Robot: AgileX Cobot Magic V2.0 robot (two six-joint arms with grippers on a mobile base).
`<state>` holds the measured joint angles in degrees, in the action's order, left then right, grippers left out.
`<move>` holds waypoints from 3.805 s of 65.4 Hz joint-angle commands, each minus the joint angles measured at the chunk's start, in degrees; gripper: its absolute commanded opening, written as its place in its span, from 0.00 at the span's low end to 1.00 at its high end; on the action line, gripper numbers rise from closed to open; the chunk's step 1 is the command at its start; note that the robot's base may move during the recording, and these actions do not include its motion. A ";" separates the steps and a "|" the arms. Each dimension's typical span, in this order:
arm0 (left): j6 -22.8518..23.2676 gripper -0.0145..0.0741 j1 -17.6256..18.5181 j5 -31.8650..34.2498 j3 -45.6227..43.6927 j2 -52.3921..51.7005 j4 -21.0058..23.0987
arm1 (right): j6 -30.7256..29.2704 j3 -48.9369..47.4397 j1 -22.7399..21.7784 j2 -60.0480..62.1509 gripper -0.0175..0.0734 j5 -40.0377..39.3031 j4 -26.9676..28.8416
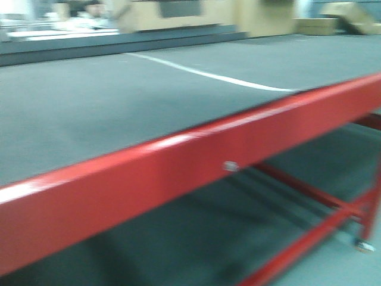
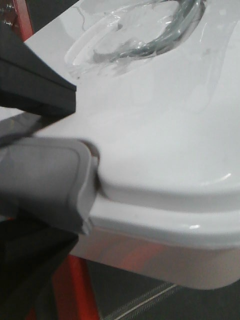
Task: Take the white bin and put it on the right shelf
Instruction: 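Turn the base away from the table while holding the bin, then drive toward the steel shelf rack of blue crates holding the bin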
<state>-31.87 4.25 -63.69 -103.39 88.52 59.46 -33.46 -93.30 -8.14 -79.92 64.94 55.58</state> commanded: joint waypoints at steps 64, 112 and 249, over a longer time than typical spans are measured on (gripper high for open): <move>-2.12 0.02 4.05 -11.70 -1.26 -2.24 9.44 | -1.37 -2.30 3.61 3.19 0.27 9.06 19.27; -2.12 0.02 4.05 -11.70 -1.26 -2.24 9.44 | -1.37 -2.30 3.61 3.19 0.27 9.06 19.27; -2.12 0.02 4.05 -11.70 -1.26 -2.24 9.83 | -1.37 -2.30 3.61 3.19 0.27 8.97 19.32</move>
<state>-32.36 4.25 -64.52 -103.39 88.52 59.03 -33.38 -93.30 -8.02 -79.68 64.85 55.58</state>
